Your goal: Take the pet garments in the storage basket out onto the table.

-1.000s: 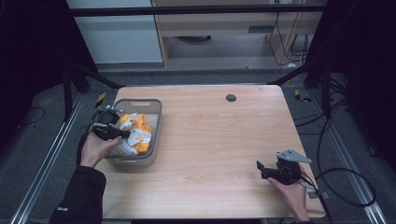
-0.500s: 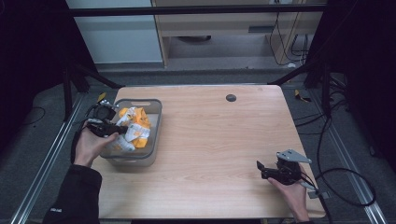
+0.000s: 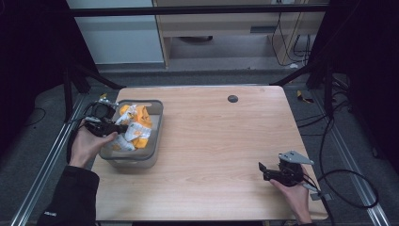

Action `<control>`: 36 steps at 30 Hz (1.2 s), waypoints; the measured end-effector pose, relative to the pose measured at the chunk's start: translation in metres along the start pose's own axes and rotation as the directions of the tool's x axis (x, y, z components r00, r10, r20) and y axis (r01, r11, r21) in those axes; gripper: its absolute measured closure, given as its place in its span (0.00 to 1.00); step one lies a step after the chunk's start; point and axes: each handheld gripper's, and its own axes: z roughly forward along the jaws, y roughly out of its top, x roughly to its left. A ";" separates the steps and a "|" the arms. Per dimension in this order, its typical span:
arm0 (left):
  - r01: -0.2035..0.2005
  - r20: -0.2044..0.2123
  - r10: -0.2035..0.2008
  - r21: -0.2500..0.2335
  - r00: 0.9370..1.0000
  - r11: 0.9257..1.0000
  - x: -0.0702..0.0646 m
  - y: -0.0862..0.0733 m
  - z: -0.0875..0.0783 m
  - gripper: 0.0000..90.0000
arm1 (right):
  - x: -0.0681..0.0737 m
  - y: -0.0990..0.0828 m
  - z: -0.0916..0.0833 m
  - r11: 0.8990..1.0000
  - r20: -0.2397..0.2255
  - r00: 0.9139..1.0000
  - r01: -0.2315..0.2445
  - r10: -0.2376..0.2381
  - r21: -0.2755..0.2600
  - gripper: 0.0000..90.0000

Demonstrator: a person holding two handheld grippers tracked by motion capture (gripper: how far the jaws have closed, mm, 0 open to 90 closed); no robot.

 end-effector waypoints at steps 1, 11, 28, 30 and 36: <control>-0.005 -0.001 0.005 -0.004 1.000 1.000 -0.001 0.000 -0.001 0.81 | 0.000 0.000 0.000 1.000 0.001 1.000 0.000 0.000 0.000 0.12; -0.048 0.016 0.048 -0.017 0.999 0.999 -0.011 0.005 -0.013 0.81 | 0.000 0.000 0.000 1.000 0.002 1.000 0.002 -0.002 -0.001 0.12; -0.135 0.067 0.137 -0.034 0.988 0.990 -0.039 0.016 -0.025 0.81 | 0.000 0.000 0.000 1.000 0.002 1.000 0.001 -0.001 -0.001 0.12; -0.153 0.072 0.155 -0.028 0.985 0.988 -0.042 0.018 -0.025 0.81 | 0.000 0.000 -0.001 1.000 -0.001 1.000 -0.005 0.005 0.000 0.12; -0.184 0.091 0.186 -0.037 0.978 0.982 -0.053 0.022 -0.027 0.81 | 0.000 0.000 -0.001 1.000 0.006 1.000 0.003 -0.003 -0.009 0.12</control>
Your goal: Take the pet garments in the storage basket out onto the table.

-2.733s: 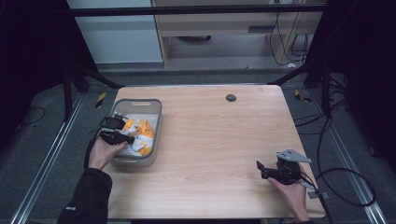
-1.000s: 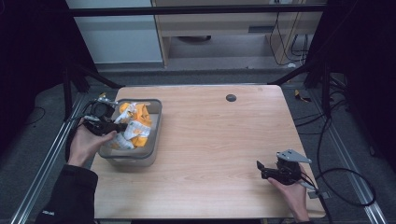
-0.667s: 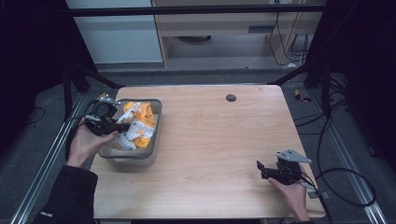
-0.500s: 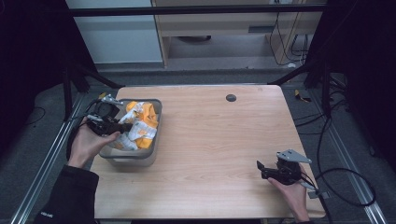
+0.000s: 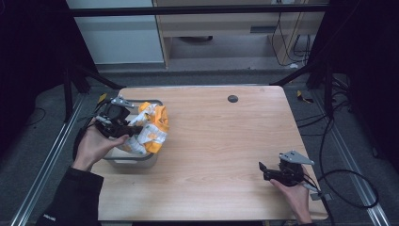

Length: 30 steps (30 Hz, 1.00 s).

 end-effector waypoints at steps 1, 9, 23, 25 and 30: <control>-0.005 0.003 0.005 -0.001 1.000 1.000 -0.002 0.001 0.000 0.81 | 0.000 0.000 0.000 1.000 0.000 1.000 0.000 0.000 0.000 0.12; -0.041 0.019 0.042 -0.003 0.999 0.999 -0.013 0.009 0.000 0.81 | 0.000 0.000 0.000 1.000 0.001 1.000 0.000 0.000 0.000 0.12; -0.101 0.054 0.102 -0.014 0.993 0.995 -0.034 0.018 0.004 0.81 | 0.000 0.000 0.000 1.000 0.007 1.000 -0.001 0.001 -0.001 0.12; -0.111 0.058 0.112 -0.013 0.992 0.994 -0.037 0.019 0.005 0.81 | 0.000 0.000 0.000 1.000 0.008 1.000 0.002 -0.002 -0.001 0.12; -0.131 0.067 0.132 -0.014 0.989 0.991 -0.044 0.022 0.009 0.81 | 0.000 0.000 -0.001 1.000 0.009 1.000 0.000 0.000 -0.002 0.12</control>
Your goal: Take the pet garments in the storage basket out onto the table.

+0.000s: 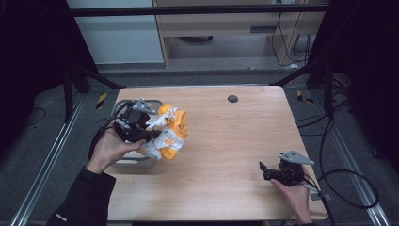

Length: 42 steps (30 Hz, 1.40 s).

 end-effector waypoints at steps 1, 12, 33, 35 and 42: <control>-0.005 0.002 0.005 0.004 1.000 1.000 -0.001 0.001 0.001 0.81 | 0.000 0.000 0.000 1.000 0.000 1.000 0.000 0.000 0.000 0.12; -0.048 0.037 0.047 0.026 0.998 0.998 -0.011 0.009 0.015 0.81 | 0.000 0.000 -0.001 1.000 0.003 1.000 -0.002 0.002 -0.005 0.12; -0.117 0.101 0.112 0.049 0.989 0.992 -0.035 0.018 0.048 0.81 | 0.000 0.000 -0.001 1.000 0.005 1.000 0.001 -0.001 -0.006 0.12; -0.122 0.107 0.116 0.050 0.988 0.991 -0.036 0.018 0.050 0.81 | 0.000 0.000 -0.001 1.000 0.006 1.000 0.001 -0.001 -0.007 0.12; -0.147 0.114 0.140 0.050 0.984 0.988 -0.043 0.022 0.056 0.81 | 0.000 0.000 -0.001 1.000 0.005 1.000 0.001 -0.001 -0.007 0.12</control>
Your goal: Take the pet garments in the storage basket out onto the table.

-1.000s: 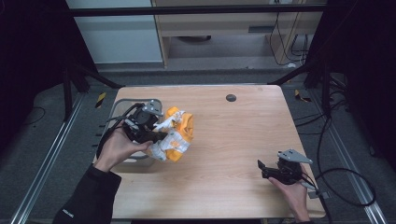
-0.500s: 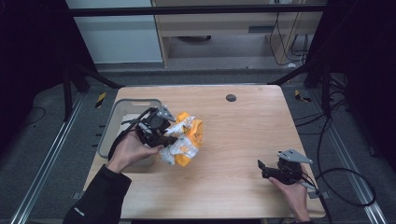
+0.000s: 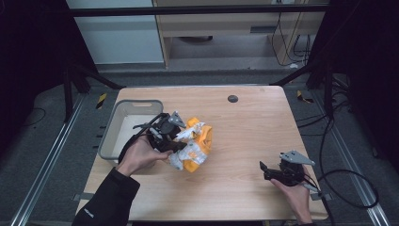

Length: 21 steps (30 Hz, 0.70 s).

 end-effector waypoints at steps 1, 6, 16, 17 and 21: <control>0.000 0.006 0.000 -0.003 1.000 1.000 -0.001 0.000 0.001 0.81 | 0.000 0.000 0.000 1.000 0.000 1.000 0.000 0.000 0.000 0.12; -0.013 0.019 0.013 0.002 1.000 1.000 -0.005 0.002 0.009 0.81 | 0.000 0.000 0.000 1.000 0.000 1.000 0.000 0.000 0.000 0.11; -0.031 0.041 0.031 0.006 0.999 1.000 -0.014 0.006 0.024 0.81 | 0.000 0.000 0.000 1.000 0.000 1.000 -0.003 0.003 0.001 0.12; -0.031 0.043 0.031 0.006 0.999 0.999 -0.014 0.007 0.025 0.81 | 0.000 0.000 0.000 1.000 -0.001 1.000 -0.003 0.003 0.001 0.12; -0.040 0.053 0.039 0.005 0.998 0.999 -0.017 0.009 0.029 0.81 | 0.000 0.000 0.000 1.000 -0.001 1.000 -0.002 0.002 0.000 0.12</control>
